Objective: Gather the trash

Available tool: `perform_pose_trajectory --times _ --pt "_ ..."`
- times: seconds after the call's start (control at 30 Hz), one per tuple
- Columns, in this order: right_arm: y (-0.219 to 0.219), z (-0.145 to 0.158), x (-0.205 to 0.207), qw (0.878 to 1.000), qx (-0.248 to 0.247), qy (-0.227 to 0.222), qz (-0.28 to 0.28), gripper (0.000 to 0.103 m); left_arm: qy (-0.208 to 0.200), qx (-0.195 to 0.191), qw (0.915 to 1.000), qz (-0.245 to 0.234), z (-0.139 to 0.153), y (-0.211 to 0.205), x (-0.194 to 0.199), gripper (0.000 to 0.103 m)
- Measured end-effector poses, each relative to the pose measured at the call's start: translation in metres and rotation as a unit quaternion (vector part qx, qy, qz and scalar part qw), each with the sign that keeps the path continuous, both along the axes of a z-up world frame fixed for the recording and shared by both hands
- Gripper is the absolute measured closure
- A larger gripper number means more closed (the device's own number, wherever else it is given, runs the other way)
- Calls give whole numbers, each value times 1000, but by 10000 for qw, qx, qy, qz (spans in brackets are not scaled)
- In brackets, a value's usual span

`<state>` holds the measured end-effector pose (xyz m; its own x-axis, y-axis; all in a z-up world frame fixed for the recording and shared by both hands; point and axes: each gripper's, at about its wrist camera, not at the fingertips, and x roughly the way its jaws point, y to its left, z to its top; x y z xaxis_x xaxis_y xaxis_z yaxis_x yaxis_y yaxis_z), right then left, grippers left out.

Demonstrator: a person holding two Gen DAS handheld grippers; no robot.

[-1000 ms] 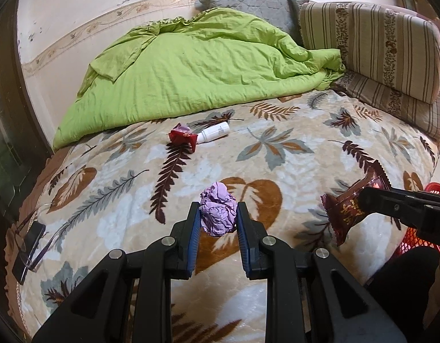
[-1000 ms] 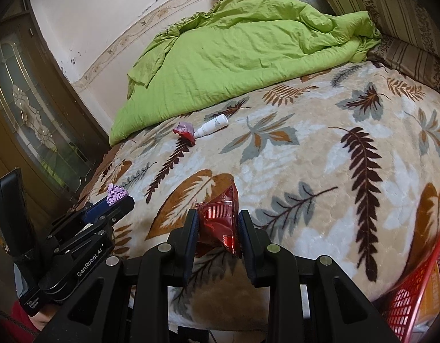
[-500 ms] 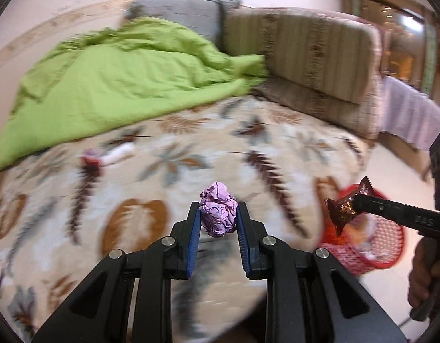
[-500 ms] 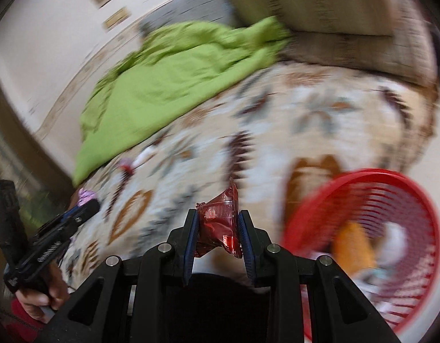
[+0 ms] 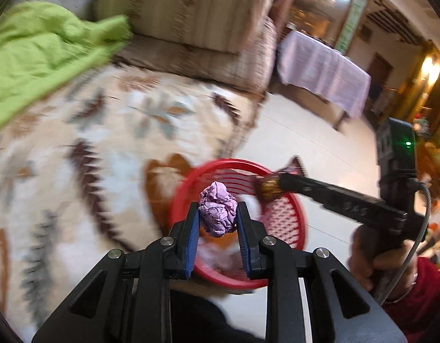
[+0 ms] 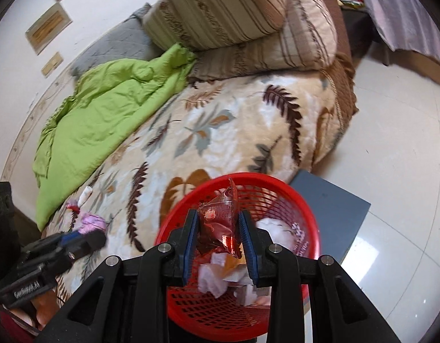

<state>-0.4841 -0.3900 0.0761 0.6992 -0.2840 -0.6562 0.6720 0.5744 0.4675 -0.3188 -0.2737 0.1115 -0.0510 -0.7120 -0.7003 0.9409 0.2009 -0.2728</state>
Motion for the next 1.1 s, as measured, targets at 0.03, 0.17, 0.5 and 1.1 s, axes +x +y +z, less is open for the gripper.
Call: perform_pose_trajectory --times 0.03,0.17,0.5,1.1 --pt "-4 -2 -2 10000 20 31 -62 62 146 155 9998 -58 -9 -12 -2 63" --pt "-9 2 -12 9994 -155 71 -288 49 329 360 9988 79 -24 -19 3 42" --pt "10 17 44 9985 -192 -331 395 49 158 277 9901 1367 -15 48 76 42" --pt "154 31 316 9588 -131 -584 2779 49 407 173 9066 4197 -7 272 221 42"
